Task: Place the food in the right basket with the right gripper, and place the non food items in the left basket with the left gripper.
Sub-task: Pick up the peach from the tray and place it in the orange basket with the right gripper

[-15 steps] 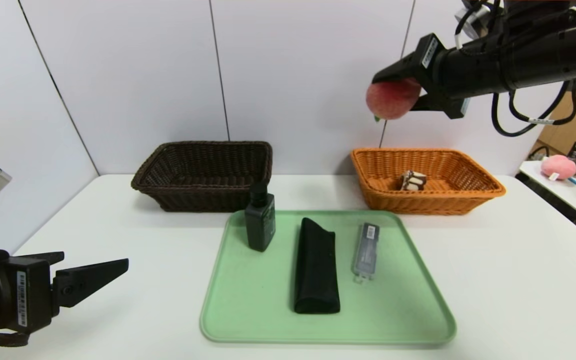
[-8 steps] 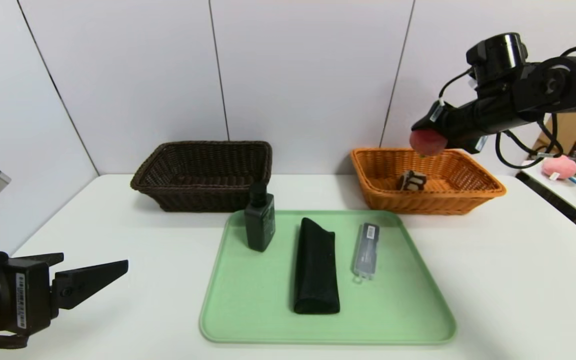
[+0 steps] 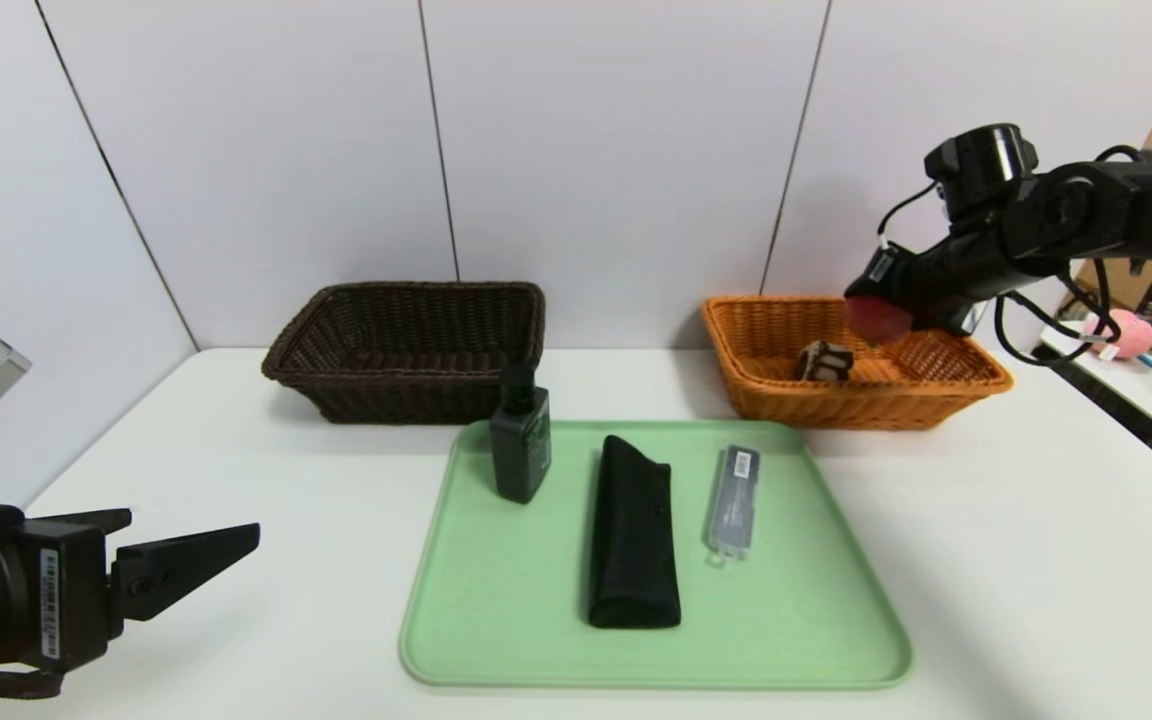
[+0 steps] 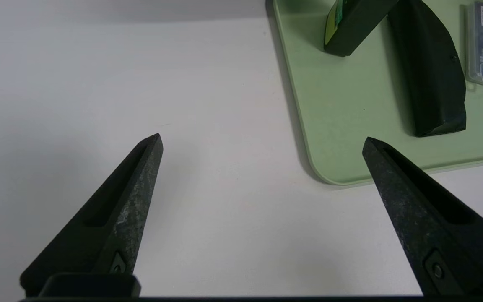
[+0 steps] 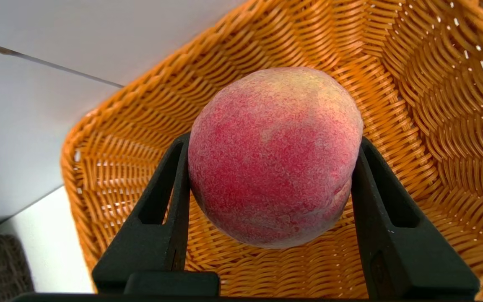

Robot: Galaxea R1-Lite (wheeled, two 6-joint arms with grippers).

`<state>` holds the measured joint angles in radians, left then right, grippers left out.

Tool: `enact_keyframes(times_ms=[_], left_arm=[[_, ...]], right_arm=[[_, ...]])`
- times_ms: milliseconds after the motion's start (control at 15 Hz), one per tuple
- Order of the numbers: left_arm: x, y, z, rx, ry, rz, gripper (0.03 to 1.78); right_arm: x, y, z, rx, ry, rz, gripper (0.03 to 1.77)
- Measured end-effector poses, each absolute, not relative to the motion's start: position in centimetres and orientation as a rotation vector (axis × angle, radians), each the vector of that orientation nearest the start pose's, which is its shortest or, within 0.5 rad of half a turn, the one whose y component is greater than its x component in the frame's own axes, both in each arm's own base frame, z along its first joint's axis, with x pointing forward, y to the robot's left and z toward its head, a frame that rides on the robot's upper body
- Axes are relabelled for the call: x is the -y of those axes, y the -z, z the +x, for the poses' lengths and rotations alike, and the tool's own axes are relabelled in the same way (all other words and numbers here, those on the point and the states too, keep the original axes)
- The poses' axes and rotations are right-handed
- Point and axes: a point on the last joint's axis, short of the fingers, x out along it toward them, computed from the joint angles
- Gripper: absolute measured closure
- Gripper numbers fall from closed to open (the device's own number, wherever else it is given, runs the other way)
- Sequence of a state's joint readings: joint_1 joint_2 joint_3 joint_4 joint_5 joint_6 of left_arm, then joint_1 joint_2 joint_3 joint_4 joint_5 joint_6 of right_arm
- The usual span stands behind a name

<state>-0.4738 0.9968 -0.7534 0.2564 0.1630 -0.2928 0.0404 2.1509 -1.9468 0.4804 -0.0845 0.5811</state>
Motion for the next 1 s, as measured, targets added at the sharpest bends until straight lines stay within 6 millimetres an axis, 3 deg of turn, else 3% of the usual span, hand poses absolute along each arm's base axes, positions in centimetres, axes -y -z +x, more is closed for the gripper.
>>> enact_keyframes(times_ms=[200,400,733,867,1000], left_arm=[[4.9,-23.4,10.4,-0.518,0.232,-0.127,0.12],[5.0,-23.4,10.5,-0.518,0.231,-0.127,0.12],[4.9,-23.4,10.4,-0.517,0.231,-0.127,0.12],[4.9,-23.6,10.4,-0.510,0.232,-0.129,0.12],[5.0,-24.6,10.5,-0.477,0.236,-0.141,0.12]], right_arm=[[-1.3,-21.5,43.5,-0.671,0.248,0.509,0.70],[-1.3,-20.8,43.9,-0.683,0.249,0.505,0.49],[-1.2,-20.2,44.2,-0.693,0.254,0.504,0.30],[-1.2,-20.9,43.9,-0.677,0.248,0.507,0.26],[-2.0,-23.5,42.5,-0.630,0.210,0.507,0.22]])
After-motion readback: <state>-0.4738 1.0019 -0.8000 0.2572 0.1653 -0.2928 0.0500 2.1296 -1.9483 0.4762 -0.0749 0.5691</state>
